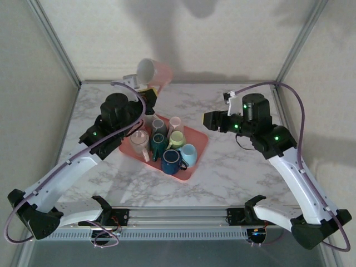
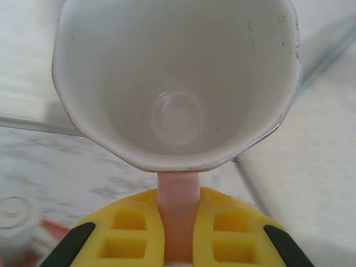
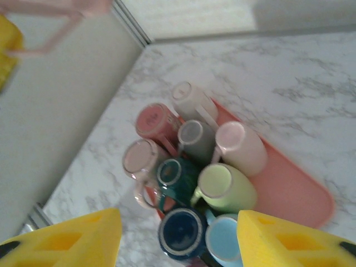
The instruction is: Turn the mug right side up
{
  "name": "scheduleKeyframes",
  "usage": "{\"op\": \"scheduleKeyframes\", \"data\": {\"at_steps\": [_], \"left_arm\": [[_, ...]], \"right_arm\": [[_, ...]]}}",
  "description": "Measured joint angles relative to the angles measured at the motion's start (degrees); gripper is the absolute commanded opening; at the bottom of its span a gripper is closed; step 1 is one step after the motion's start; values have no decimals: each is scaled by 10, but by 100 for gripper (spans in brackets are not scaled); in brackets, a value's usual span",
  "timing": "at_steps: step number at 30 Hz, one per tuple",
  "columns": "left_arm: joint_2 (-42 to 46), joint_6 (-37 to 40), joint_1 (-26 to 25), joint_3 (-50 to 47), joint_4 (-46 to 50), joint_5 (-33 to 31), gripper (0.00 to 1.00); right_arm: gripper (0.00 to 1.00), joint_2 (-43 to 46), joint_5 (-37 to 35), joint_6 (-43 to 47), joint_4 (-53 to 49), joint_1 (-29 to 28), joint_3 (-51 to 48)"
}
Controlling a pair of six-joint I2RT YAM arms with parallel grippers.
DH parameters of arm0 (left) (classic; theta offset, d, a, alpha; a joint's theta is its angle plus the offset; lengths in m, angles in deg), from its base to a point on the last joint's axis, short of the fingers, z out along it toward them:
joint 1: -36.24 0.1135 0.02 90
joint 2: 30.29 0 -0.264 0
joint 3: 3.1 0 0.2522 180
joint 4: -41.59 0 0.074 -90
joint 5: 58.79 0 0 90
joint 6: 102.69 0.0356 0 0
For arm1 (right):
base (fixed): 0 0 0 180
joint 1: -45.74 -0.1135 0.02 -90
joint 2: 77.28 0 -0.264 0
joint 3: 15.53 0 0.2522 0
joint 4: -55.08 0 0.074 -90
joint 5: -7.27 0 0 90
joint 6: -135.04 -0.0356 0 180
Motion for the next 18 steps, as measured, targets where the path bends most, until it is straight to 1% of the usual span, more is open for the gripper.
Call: {"op": "scheduleKeyframes", "data": {"at_steps": [3,8,13,18], "left_arm": [[-8,23,27,14,40,-31,0],[-25,35,97,18,104,-58,0],[-52,37,198,23,166,-63,0],[-90,38,291,23,195,-62,0]], "right_arm": [[59,-16,-1,24,-23,0,4],[59,-37,-2,45,-34,0,19],[59,-48,-2,54,-36,0,29],[58,-57,-2,57,-44,0,30]]}}
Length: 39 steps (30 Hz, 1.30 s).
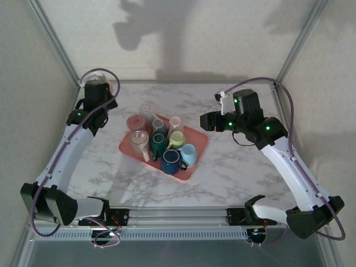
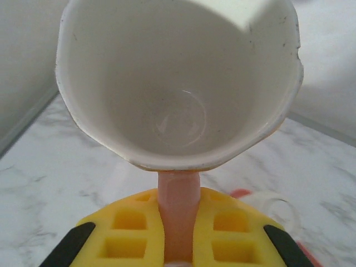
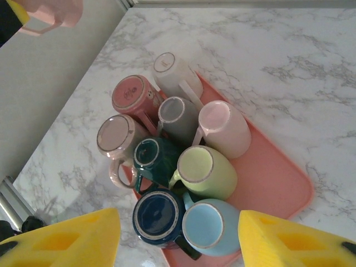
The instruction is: Turn the mug right side up
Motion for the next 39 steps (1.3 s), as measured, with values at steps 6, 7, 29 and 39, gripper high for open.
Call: {"op": "scheduleKeyframes", "data": {"at_steps": [6,7,29,39], "left_arm": [[-61,3,97,0,4,32,0],[-72,4,109,1,3,39,0],[-275,33,214,63,-12,160,0],[-315,46,216,78,-14,158,0]], "right_arm": [[58,-7,0,1,-9,0,0],[58,-9,0,1,-10,0,0],[58,-46,-2,-1,-4,0,-9],[58,-45,-2,-1,-4,0,-17]]}}
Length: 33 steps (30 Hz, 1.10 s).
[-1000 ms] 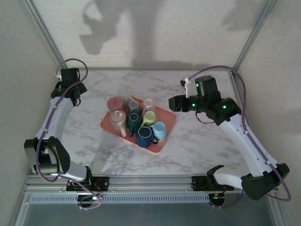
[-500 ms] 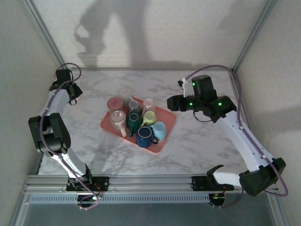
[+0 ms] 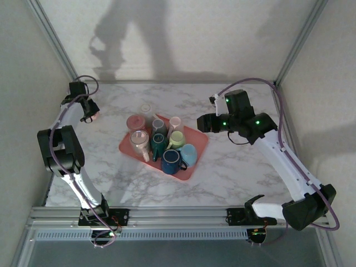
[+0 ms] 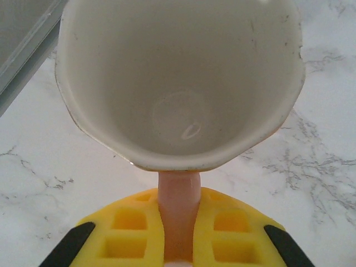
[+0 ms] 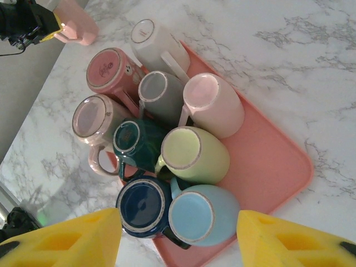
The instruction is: Turn the mug right side up
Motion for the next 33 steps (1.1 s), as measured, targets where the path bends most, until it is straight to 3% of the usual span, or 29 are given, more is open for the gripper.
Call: {"op": "scheduleKeyframes", "data": {"at_steps": [6,12,17,24,33], "left_arm": [[-7,5,0,0,-5,-5,2],[-7,8,0,-3,-11,-6,35],[-6,7,0,-5,-22,-9,46],[30,7,0,-11,-21,-3,53],[179,-2,0,-96,-16,50,56]], "right_arm": [[58,2,0,0,0,0,-4],[59,11,0,0,0,0,-7],[59,11,0,0,0,0,-8],[58,15,-8,0,-1,0,-8],[56,26,-37,20,-23,0,-21]]}}
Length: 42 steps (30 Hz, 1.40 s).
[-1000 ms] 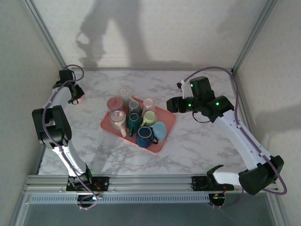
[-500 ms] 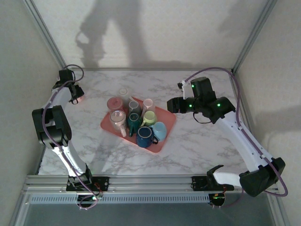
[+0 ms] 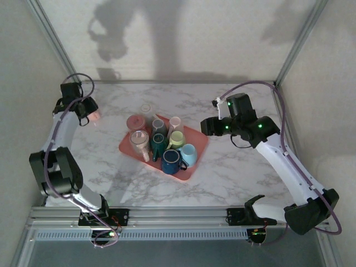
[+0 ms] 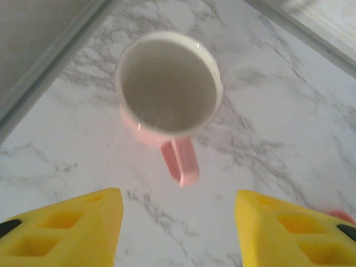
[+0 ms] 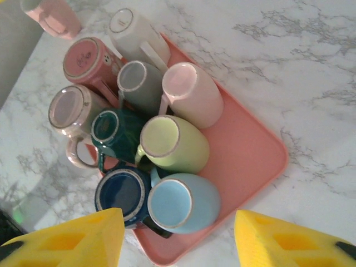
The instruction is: Turn the mug right side up
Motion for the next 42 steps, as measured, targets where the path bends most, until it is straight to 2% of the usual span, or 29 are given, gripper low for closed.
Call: {"op": "scheduleKeyframes", "data": {"at_steps": [5,7,9,14,21,28,42], "left_arm": [[97,-7,-4,-70,18,57,56],[140,-11,-19,-99,21,88,57],[178,-15,-48,-125,23,116,58],[236,-21,-129,-172,23,196,59],[252,-3,-143,-184,36,276,61],[268,9,-163,-203,36,328,63],[270,5,-173,-218,6,345,63]], "right_arm": [[56,6,-3,5,-15,-1,-28],[60,6,-3,-3,-16,-6,-47],[65,5,-4,-18,-16,-16,-65],[67,-17,5,-89,-1,-43,-98],[67,-62,28,-212,68,-64,-160],[69,-101,39,-293,119,-69,-170],[73,-137,48,-384,190,-76,-202]]}}
